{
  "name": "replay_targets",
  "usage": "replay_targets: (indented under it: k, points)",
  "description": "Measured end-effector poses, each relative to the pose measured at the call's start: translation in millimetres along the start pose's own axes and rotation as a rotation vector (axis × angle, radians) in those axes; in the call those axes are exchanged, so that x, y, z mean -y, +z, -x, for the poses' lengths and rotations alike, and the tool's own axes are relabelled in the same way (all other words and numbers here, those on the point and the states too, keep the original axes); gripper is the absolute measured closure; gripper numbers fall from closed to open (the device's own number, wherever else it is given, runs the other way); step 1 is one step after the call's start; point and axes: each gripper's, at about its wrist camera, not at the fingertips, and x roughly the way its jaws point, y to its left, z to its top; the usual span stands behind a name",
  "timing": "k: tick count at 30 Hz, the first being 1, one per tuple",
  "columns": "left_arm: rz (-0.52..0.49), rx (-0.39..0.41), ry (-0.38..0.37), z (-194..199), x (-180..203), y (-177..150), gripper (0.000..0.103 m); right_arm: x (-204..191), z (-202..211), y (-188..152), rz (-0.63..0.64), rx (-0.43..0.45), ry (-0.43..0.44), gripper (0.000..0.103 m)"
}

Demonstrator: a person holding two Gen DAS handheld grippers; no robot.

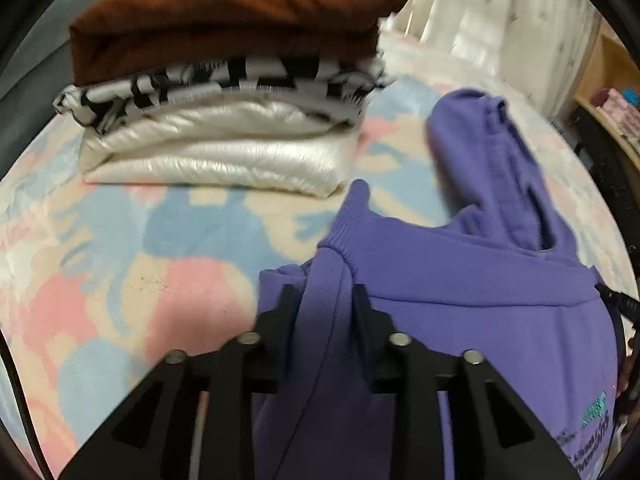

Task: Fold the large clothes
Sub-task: 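Lift the hem with both tools and flip the hoodie over onto its front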

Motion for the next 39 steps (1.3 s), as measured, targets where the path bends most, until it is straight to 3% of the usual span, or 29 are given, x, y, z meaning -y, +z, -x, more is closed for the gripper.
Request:
replay_targets:
  k: [2, 5, 8, 10, 12, 13, 16, 19, 21, 23, 25, 27, 28, 29, 30, 32, 33, 36, 39]
  points:
    - [0.004, -0.005, 0.025, 1, 0, 6, 0.062, 7, -2, -2, -0.034, 0.001, 0.021, 0.087]
    - [-0.013, 0.024, 0.051, 19, -1, 11, 0.061, 10, 21, 2, -0.077, 0.025, -0.005, 0.076]
    - [-0.031, 0.087, 0.082, 41, 0, 13, 0.061, -1, 62, 1, -0.027, 0.148, -0.032, 0.066]
    - [-0.036, 0.120, 0.052, 49, 8, 14, 0.061, -15, 81, -2, 0.000, 0.194, 0.003, 0.063]
    - [-0.069, 0.123, 0.006, 50, 22, 14, 0.076, -36, 88, -4, 0.032, 0.195, 0.083, 0.063]
    - [-0.096, 0.109, -0.009, 45, 33, 14, 0.092, -50, 86, -6, 0.050, 0.180, 0.119, 0.063]
    - [-0.137, 0.092, 0.021, 25, 58, 17, 0.093, -89, 62, -14, 0.098, 0.101, 0.186, 0.063]
    - [-0.140, 0.065, 0.138, -10, 60, 20, 0.093, -112, 32, -21, 0.124, 0.049, 0.163, 0.063]
    - [-0.106, 0.022, 0.133, -31, 44, 22, 0.094, -108, 18, -23, 0.136, 0.049, 0.108, 0.063]
    - [-0.086, 0.032, 0.096, -33, 36, 22, 0.095, -94, 17, -26, 0.157, 0.080, 0.066, 0.065]
    - [-0.091, 0.038, 0.087, -31, 36, 22, 0.095, -63, 18, -23, 0.138, 0.095, -0.041, 0.063]
    - [-0.089, 0.040, 0.075, -26, 35, 21, 0.095, -27, 20, -20, 0.080, 0.089, -0.073, 0.065]
    - [-0.088, 0.039, 0.072, -23, 34, 20, 0.095, -3, 26, -20, 0.034, 0.076, -0.011, 0.076]
    - [-0.096, 0.041, 0.069, -14, 36, 18, 0.095, 10, 32, -21, 0.006, 0.066, 0.030, 0.078]
    - [-0.107, 0.043, 0.065, -7, 36, 14, 0.094, 17, 44, -22, -0.001, 0.070, 0.030, 0.076]
    - [-0.128, 0.036, 0.064, 13, 37, 3, 0.090, 14, 64, -25, 0.040, 0.090, -0.077, 0.068]
    - [-0.141, 0.030, 0.051, 27, 39, -6, 0.089, 13, 75, -29, 0.054, 0.096, -0.068, 0.068]
    - [-0.144, 0.027, 0.005, 66, 44, -38, 0.078, 3, 110, -49, 0.034, 0.106, 0.054, 0.066]
    - [-0.134, 0.010, -0.040, 97, 49, -80, 0.077, -21, 127, -77, 0.045, 0.090, 0.135, 0.065]
